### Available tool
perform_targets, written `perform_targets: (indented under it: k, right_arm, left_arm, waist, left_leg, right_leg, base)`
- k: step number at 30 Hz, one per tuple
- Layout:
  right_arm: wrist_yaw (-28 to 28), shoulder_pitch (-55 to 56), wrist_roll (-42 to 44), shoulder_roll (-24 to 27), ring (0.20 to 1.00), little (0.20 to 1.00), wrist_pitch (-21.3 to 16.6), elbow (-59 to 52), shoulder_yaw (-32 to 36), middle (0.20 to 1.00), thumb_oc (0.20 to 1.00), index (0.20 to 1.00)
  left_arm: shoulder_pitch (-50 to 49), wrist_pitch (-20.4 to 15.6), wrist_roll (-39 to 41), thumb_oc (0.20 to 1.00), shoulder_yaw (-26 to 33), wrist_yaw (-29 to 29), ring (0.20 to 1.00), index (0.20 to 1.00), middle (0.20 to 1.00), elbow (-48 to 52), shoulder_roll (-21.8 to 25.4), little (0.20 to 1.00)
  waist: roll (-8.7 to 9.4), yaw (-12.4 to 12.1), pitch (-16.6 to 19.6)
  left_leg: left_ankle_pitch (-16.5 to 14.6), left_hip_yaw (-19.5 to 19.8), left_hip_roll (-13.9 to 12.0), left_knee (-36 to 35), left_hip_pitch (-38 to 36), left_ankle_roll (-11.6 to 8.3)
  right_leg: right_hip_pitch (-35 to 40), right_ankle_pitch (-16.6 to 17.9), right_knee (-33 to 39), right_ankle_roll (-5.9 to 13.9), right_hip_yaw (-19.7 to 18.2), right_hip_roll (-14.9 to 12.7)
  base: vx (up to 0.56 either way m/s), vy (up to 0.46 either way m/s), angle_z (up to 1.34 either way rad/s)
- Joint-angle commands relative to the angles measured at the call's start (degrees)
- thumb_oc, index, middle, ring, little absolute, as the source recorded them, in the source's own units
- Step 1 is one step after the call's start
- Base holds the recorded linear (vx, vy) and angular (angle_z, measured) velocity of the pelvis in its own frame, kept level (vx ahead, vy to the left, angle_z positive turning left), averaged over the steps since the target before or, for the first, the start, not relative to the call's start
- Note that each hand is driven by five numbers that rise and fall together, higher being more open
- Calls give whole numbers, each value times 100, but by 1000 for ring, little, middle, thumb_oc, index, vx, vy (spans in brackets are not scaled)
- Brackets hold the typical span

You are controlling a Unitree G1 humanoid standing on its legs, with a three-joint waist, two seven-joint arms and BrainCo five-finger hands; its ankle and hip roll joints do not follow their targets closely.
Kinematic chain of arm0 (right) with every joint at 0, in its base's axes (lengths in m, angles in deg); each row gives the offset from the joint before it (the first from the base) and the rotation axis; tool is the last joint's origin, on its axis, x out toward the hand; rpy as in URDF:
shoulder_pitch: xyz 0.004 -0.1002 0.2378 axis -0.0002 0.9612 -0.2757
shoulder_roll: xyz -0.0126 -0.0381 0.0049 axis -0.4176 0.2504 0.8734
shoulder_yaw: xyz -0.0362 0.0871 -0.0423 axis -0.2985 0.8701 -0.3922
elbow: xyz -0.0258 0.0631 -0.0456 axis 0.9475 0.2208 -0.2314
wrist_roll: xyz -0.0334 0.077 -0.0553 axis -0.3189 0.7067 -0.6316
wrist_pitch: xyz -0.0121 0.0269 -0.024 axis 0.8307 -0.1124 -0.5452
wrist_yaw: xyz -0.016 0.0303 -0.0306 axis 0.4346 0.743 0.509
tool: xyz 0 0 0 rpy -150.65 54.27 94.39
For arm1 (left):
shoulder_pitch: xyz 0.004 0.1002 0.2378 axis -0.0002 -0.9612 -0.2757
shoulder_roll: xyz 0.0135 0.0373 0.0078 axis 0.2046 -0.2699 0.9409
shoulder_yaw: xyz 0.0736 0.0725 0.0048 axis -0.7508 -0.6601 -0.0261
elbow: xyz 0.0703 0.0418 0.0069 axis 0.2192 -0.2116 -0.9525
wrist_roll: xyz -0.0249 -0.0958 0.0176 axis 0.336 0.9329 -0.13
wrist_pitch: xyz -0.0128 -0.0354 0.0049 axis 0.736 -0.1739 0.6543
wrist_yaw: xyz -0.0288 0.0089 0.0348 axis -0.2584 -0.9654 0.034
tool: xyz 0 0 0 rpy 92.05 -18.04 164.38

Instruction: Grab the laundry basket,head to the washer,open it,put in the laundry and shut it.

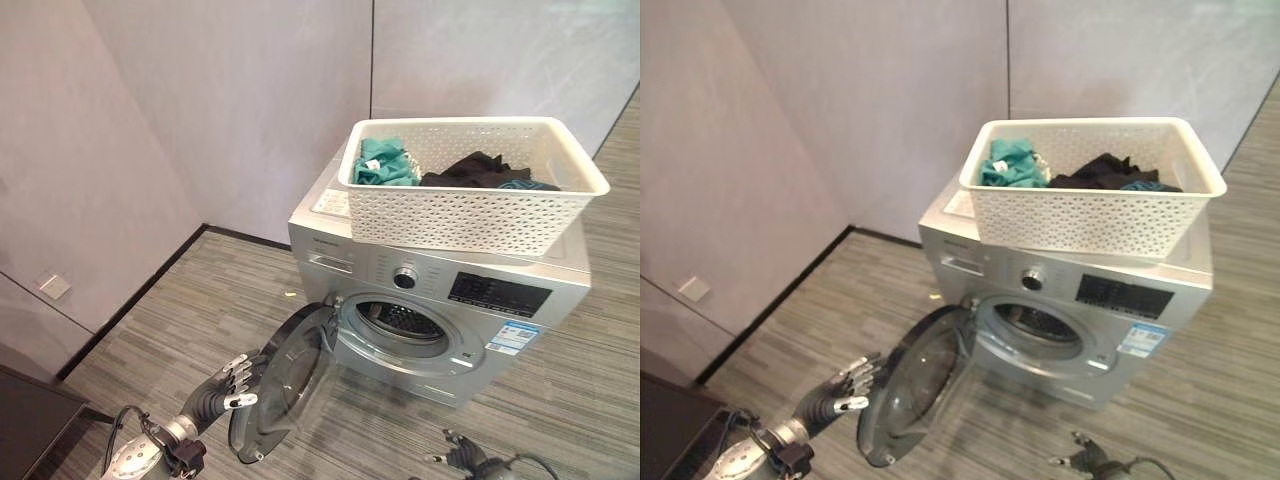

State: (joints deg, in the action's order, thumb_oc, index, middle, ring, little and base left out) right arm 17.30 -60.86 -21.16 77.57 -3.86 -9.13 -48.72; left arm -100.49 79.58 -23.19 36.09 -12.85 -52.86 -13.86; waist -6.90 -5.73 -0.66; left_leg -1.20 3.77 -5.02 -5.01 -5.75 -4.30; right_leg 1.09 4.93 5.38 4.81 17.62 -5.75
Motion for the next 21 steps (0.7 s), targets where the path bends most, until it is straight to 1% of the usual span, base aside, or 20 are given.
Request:
perform_targets:
  k: [1,3,4,5,6,8,10,12,15,16,18,19,20,21]
  right_arm:
    - [231,-616,219,-91,1000,1000,-188,523,182,1000,1000,1000]
    - [314,-621,205,14,1000,1000,-81,923,437,1000,1000,1000]
    - [356,-666,191,62,1000,1000,18,1176,570,1000,1000,1000]
    - [374,-685,61,89,1000,1000,128,1400,610,1000,1000,1000]
    - [378,-673,-118,83,1000,1000,214,1483,572,1000,1000,1000]
    - [363,-651,-212,88,1000,1000,274,1551,552,1000,1000,1000]
    - [355,-606,-284,27,1000,1000,314,1560,522,1000,1000,1000]
    - [346,-593,-290,-25,1000,1000,346,1552,514,1000,1000,1000]
    - [342,-568,-275,-108,1000,1000,360,1523,472,1000,1000,1000]
    - [342,-569,-275,-108,1000,1000,360,1523,472,1000,1000,1000]
    - [342,-568,-266,-171,1000,1000,353,1464,408,1000,1000,1000]
    - [328,-586,-278,-216,1000,1000,363,1456,319,1000,1000,1000]
    - [328,-586,-278,-216,1000,1000,363,1456,319,1000,1000,1000]
    - [328,-619,-276,-250,1000,1000,352,1424,252,1000,1000,1000]
  left_arm:
    - [112,-311,-15,1000,-8,226,1000,1000,1000,215,167,1000]
    - [256,-212,-392,1000,-292,203,1000,1000,1000,-194,90,1000]
    - [457,-98,-790,1000,-628,250,1000,1000,1000,-780,-97,1000]
    - [788,-45,-1398,1000,-908,159,1000,1000,1000,-1752,-594,1000]
    - [1079,-33,-2001,1000,-1017,4,1000,1000,1000,-2544,-1025,1000]
    - [1358,-66,-2233,1000,-995,-186,1000,1000,1000,-3447,-1567,1000]
    - [1628,-31,-2648,1000,-867,-445,1000,1000,1000,-4375,-1975,1000]
    - [1919,-62,-2999,1000,-724,-710,1000,1000,1000,-5180,-2250,1000]
    - [2323,-87,-3292,1000,-462,-1066,1000,1000,1000,-6298,-2541,1000]
    - [2324,-88,-3293,1000,-462,-1066,1000,1000,1000,-6299,-2542,1000]
    - [2575,-118,-3442,1000,-328,-1264,1000,1000,1000,-6783,-2600,1000]
    - [2781,-130,-3563,1000,-211,-1420,1000,1000,1000,-7120,-2592,1000]
    - [2781,-130,-3563,1000,-211,-1420,1000,1000,1000,-7121,-2592,1000]
    - [2981,-149,-3757,1000,-117,-1594,1000,1000,1000,-7341,-2512,1000]
  waist:
    - [256,-18,50]
    - [261,73,72]
    - [253,156,82]
    - [261,228,93]
    - [322,311,104]
    - [357,364,116]
    - [432,434,121]
    - [480,480,128]
    - [590,528,129]
    - [589,527,128]
    - [680,540,101]
    - [772,540,66]
    - [772,539,65]
    - [870,525,3]
  left_leg:
    - [-138,264,92,172,242,75]
    - [-138,239,59,119,193,69]
    - [-154,186,39,90,147,68]
    - [-177,128,25,71,107,73]
    - [-195,84,6,53,90,70]
    - [-211,65,-12,38,75,74]
    - [-226,23,-25,28,65,81]
    - [-240,-22,-32,9,56,87]
    - [-264,-73,-28,1,63,108]
    - [-264,-73,-28,1,62,108]
    - [-265,-105,-27,1,87,118]
    - [-272,-126,-13,1,114,133]
    - [-272,-127,-13,1,114,133]
    - [-273,-141,9,1,163,155]
  right_leg:
    - [215,-711,-109,165,-147,-33]
    - [246,-720,-85,156,-161,-4]
    - [253,-729,-73,154,-185,20]
    - [261,-747,-66,145,-224,44]
    - [254,-755,-72,138,-254,60]
    - [243,-769,-86,122,-275,75]
    - [217,-774,-105,110,-301,99]
    - [176,-773,-124,112,-324,110]
    - [134,-752,-120,126,-377,127]
    - [134,-752,-120,126,-378,127]
    - [86,-721,-119,142,-404,122]
    - [44,-681,-110,160,-432,113]
    - [43,-681,-110,161,-432,113]
    - [-24,-633,-106,186,-454,101]
  base:
    - [58,-82,0]
    - [64,-41,-5]
    - [85,-11,-5]
    - [103,-11,-8]
    - [91,-6,-12]
    - [62,-12,-20]
    - [44,-1,-9]
    - [16,8,1]
    - [27,23,-7]
    - [6,37,-13]
    - [-6,39,-17]
    - [-9,38,-8]
    - [-31,84,-2]
    - [-62,74,-3]
